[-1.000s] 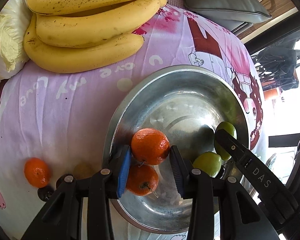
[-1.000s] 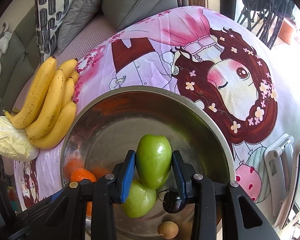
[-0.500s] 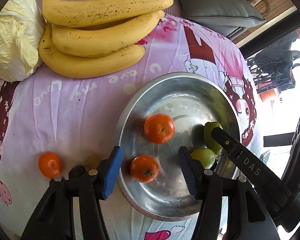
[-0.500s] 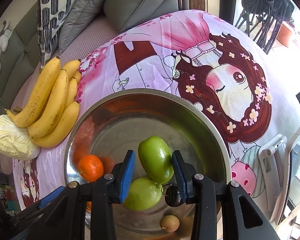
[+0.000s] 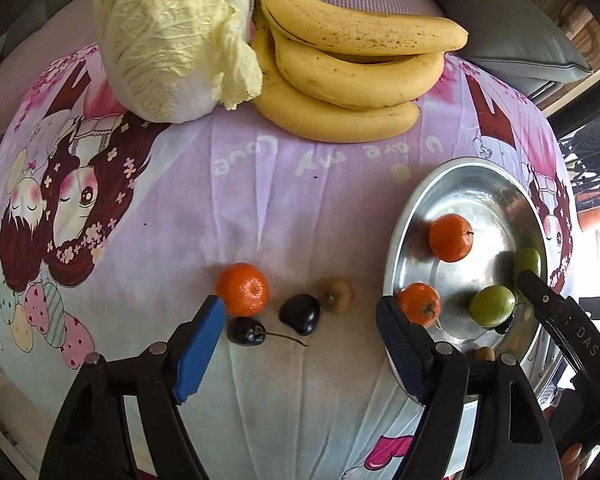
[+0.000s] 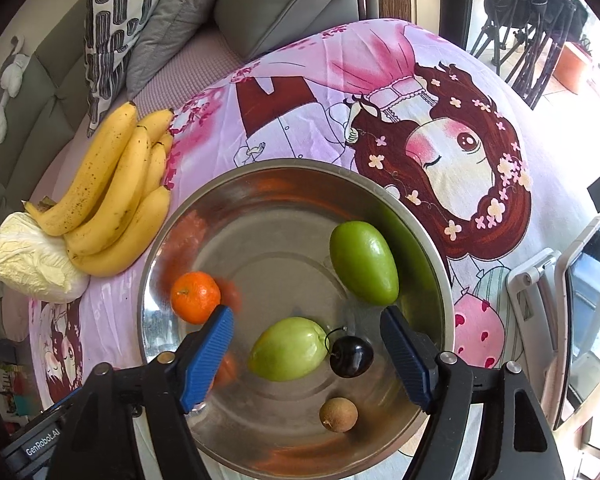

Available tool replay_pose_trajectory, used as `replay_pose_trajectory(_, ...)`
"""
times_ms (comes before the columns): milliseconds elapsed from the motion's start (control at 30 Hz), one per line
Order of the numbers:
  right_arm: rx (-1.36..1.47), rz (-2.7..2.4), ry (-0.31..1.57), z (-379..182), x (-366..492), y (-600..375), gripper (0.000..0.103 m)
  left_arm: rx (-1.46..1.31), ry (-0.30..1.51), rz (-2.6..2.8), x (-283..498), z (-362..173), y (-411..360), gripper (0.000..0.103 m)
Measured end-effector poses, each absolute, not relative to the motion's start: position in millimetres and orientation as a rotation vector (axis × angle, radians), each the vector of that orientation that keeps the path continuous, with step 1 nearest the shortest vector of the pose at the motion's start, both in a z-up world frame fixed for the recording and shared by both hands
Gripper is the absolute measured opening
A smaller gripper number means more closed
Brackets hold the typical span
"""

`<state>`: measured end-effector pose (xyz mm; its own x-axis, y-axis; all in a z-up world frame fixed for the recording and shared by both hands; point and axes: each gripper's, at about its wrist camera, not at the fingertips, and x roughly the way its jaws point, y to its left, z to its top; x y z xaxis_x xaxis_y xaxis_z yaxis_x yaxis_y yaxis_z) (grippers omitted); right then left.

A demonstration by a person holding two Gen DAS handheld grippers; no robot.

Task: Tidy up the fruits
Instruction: 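Withdraw both open grippers from the bowl toward the remaining fruits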

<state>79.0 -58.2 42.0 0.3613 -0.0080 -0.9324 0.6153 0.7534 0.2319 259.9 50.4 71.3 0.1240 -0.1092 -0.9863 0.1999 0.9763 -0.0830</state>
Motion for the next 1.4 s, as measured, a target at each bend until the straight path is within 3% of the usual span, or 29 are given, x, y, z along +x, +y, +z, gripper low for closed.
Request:
replay_pose_trajectory(167, 0.597, -0.448, 1.146, 42, 71, -56, 0.09, 0.095, 1.439, -0.161, 251, 52, 69, 0.085)
replay_pose_trajectory(300, 0.571, -0.438, 1.146, 42, 66, -50, 0.103, 0.109, 1.444, -0.11, 252, 45, 84, 0.085)
replay_pose_trajectory(1400, 0.306, 0.002, 1.143, 58, 118, 120, 0.103, -0.058, 1.437, 0.04, 261, 64, 256, 0.085)
